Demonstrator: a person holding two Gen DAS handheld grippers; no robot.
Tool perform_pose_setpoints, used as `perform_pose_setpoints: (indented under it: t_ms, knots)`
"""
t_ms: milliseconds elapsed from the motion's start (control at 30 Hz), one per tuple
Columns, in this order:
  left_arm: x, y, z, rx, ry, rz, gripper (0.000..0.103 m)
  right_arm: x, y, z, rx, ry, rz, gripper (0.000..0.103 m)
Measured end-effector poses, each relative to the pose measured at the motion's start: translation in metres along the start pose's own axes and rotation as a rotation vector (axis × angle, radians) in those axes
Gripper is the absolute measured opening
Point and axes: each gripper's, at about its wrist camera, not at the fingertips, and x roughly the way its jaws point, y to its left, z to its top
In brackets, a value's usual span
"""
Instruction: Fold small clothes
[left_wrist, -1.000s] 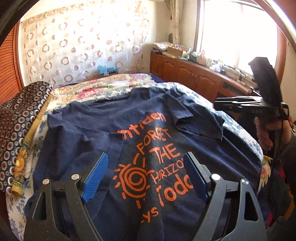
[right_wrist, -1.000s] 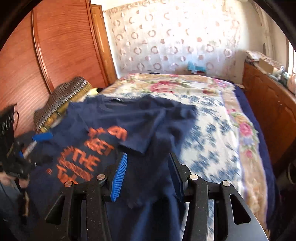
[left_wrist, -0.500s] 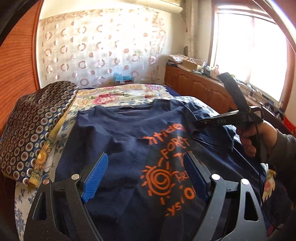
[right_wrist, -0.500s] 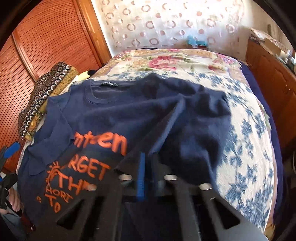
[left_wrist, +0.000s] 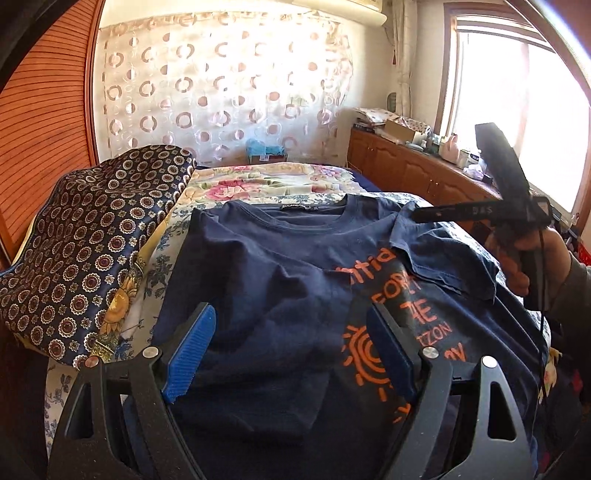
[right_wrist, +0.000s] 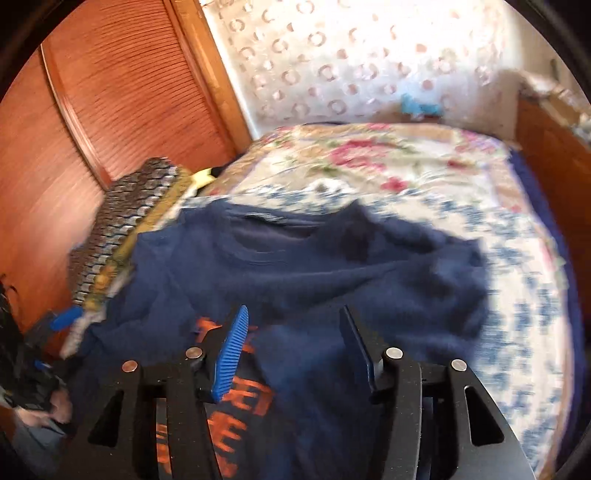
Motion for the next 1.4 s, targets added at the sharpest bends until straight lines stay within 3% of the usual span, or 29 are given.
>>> perform_pose_setpoints:
  t_ms: [300,500,900,1200,1233,1267,1333,1400]
  knots:
    - [0.018,0.028,0.017,0.034,0.061,-0.008,0.084,-0.028,-0.028,-0.031,-0.036,-0.009,-0.233,0.055]
    - [0.040,0.038,0.037,0.064,0.116,-0.008,0.075,-0.022,-0.046,-0.040,0.041,0.003,-0.239,0.055]
    - [0.087,0.060,0.071,0.090,0.214,0.048,0.058,-0.018,-0.053,-0.041,0.056,0.008,-0.228,0.056]
    - [0.122,0.065,0.076,0.091,0.286,0.073,0.057,-0.012,-0.053,-0.039,0.034,0.017,-0.250,0.056]
    - [0.122,0.064,0.076,0.100,0.285,0.073,0.036,-0.012,-0.053,-0.039,0.032,0.018,-0.252,0.056]
    - [0.122,0.063,0.076,0.108,0.289,0.075,0.024,-0.012,-0.052,-0.038,0.030,0.019,-0.252,0.056]
    - [0.121,0.061,0.076,0.112,0.294,0.086,0.008,-0.012,-0.052,-0.038,0.030,0.018,-0.250,0.056]
    - [0.113,0.058,0.079,0.132,0.275,0.088,0.006,-0.012,-0.053,-0.038,0.034,0.016,-0.245,0.056]
